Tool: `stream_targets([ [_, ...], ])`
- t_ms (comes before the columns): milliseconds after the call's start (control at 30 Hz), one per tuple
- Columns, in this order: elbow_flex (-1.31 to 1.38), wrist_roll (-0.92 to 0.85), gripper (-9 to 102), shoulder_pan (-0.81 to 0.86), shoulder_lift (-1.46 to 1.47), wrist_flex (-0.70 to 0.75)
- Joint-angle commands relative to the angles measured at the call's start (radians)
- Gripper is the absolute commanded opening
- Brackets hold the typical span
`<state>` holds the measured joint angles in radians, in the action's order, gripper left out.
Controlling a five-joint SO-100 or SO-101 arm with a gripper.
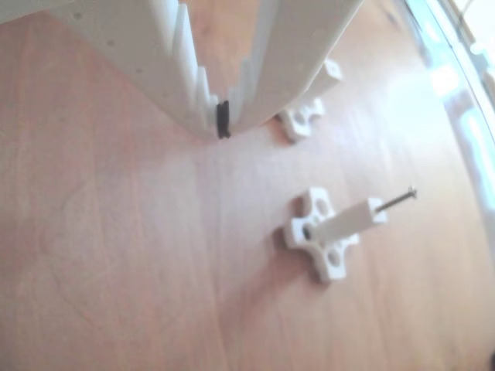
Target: Grab the screw and set it in the hole.
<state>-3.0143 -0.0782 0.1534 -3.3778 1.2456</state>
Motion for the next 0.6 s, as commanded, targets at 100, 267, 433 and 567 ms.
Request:
stream_targets([
  [100, 0.221, 0.028, -4, -0.008, 0.176, -0.012],
  [267, 0.360, 0.046, -4, -0.020, 0.299, 0.009],
  [433, 0.477, 0.071, -4, -0.031, 0.431, 0.021],
  [567, 0.555, 0.078, -4, -0.037, 0.551, 0.008],
])
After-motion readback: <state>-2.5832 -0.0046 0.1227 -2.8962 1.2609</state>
